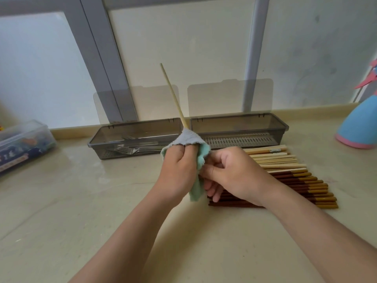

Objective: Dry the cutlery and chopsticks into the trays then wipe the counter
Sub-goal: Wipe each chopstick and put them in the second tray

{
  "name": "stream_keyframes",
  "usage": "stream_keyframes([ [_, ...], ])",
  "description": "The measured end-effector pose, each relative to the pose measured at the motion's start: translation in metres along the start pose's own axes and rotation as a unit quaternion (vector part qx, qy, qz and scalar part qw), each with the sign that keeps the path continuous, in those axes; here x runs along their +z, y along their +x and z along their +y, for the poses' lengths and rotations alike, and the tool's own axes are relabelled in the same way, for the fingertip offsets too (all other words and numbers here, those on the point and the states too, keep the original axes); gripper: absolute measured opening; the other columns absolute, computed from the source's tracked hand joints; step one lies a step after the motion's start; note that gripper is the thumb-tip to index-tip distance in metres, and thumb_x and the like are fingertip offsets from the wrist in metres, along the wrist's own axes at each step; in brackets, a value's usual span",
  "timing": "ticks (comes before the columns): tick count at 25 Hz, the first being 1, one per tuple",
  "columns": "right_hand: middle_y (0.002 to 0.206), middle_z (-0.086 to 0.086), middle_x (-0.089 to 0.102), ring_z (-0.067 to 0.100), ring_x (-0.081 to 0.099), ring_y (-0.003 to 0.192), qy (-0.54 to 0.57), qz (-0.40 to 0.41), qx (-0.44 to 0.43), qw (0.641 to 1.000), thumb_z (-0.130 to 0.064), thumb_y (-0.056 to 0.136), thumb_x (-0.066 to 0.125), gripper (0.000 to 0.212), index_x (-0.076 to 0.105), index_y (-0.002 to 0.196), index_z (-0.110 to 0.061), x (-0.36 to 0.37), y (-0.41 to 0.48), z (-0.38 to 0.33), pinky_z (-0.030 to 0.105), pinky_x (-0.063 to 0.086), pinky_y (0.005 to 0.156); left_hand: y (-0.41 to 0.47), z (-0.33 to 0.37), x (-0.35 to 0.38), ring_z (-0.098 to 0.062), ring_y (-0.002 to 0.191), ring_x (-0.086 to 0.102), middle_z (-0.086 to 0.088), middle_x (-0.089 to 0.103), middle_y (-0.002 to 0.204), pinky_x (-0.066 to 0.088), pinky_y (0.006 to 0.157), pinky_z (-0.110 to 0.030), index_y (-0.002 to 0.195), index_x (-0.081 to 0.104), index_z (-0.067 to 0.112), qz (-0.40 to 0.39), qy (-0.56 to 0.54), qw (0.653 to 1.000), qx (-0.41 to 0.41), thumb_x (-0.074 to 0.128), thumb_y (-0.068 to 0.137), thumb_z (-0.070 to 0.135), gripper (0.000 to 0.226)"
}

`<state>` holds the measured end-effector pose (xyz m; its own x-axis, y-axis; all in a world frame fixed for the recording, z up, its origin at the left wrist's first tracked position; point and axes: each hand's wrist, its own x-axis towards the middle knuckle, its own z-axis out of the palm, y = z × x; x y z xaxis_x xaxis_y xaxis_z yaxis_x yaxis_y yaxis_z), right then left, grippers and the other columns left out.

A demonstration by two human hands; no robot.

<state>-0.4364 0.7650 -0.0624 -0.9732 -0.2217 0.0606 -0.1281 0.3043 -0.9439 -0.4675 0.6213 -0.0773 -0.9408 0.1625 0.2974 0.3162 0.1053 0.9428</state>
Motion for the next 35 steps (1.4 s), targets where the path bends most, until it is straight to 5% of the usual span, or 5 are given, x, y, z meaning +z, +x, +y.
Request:
stream_keyframes([
  [3,0.062,0.003,0.067,0.02,0.063,0.054,0.006,0.054,-0.018,0.998,-0.019,0.093,0.07,0.015,0.071,0.086,-0.006,-0.021,0.003,0.002,0.032,0.051,0.045,-0.002,0.0,-0.005,-0.01,0.051,0.047,0.004,0.051,0.053,0.039,0.049,-0.03,0.063,0.052,0.004,-0.048,0.079,0.995,0.037,0.043,0.1,0.012,0.039],
  [8,0.07,0.006,0.056,0.014,0.052,0.059,0.134,0.141,-0.026,0.98,-0.011,0.097,0.064,0.013,0.072,0.087,-0.008,-0.022,0.012,0.009,0.024,0.033,0.037,-0.01,0.001,-0.001,-0.011,0.062,0.053,-0.006,0.059,0.071,0.047,0.06,-0.032,0.077,0.055,0.009,-0.206,0.14,0.966,0.067,0.041,0.097,0.019,0.027],
  [17,0.088,0.012,0.067,0.021,0.067,0.07,0.306,0.31,0.04,0.899,-0.011,0.102,0.056,0.011,0.067,0.099,-0.008,-0.062,0.044,0.009,0.028,0.047,0.045,-0.015,0.002,-0.002,-0.031,0.055,0.059,-0.015,0.059,0.058,0.049,0.052,-0.04,0.066,0.054,-0.001,-0.248,0.165,0.954,0.032,0.044,0.1,0.019,0.041],
  [24,0.099,0.0,0.069,0.018,0.069,0.091,-0.173,0.346,-0.103,0.916,-0.023,0.104,0.052,0.027,0.068,0.126,-0.019,-0.087,0.085,-0.001,0.035,0.059,0.083,-0.009,0.0,-0.006,-0.012,0.048,0.054,-0.006,0.057,0.053,0.041,0.049,-0.02,0.062,0.056,-0.006,-0.043,0.044,0.998,-0.007,0.044,0.102,0.011,0.045],
  [35,0.094,0.001,0.069,0.019,0.066,0.092,-0.24,0.232,-0.047,0.941,-0.024,0.104,0.051,0.023,0.07,0.118,-0.024,-0.083,0.107,-0.008,0.038,0.054,0.089,-0.004,0.005,-0.012,-0.009,0.043,0.051,-0.013,0.051,0.056,0.043,0.045,-0.02,0.072,0.051,-0.019,0.001,-0.027,0.999,-0.038,0.042,0.102,0.006,0.04],
])
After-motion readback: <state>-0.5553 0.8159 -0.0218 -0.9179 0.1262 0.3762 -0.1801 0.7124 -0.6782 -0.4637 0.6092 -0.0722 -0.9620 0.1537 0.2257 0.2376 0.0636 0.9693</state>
